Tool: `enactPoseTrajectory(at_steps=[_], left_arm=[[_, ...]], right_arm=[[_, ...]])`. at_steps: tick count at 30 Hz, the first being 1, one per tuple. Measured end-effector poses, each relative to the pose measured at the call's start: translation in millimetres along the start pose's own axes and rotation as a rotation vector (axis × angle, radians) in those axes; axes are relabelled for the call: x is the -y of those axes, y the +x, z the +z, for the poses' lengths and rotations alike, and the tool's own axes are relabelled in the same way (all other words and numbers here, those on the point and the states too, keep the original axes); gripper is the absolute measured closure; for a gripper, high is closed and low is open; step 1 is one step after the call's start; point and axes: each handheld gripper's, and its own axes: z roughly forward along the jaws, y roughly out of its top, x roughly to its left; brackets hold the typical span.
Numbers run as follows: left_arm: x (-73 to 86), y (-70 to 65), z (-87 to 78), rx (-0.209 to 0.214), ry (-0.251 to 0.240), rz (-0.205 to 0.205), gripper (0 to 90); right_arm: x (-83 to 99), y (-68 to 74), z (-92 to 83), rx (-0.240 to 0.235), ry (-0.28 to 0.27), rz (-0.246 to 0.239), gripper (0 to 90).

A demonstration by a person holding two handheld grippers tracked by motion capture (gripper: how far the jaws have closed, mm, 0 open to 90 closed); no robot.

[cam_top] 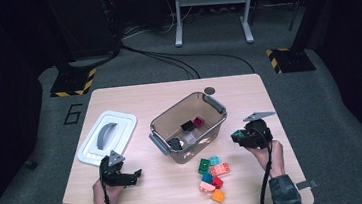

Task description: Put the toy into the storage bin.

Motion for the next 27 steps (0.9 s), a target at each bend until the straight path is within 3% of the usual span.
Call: enactPoseTrajectory(at_steps=[27], left_arm=[[0.0,-0.1,0.0,0.0,0.0,-0.001,2.7]], right_arm=[[-53.5,-20.8,-10.0,0.047,-0.048,0.02,58.6]])
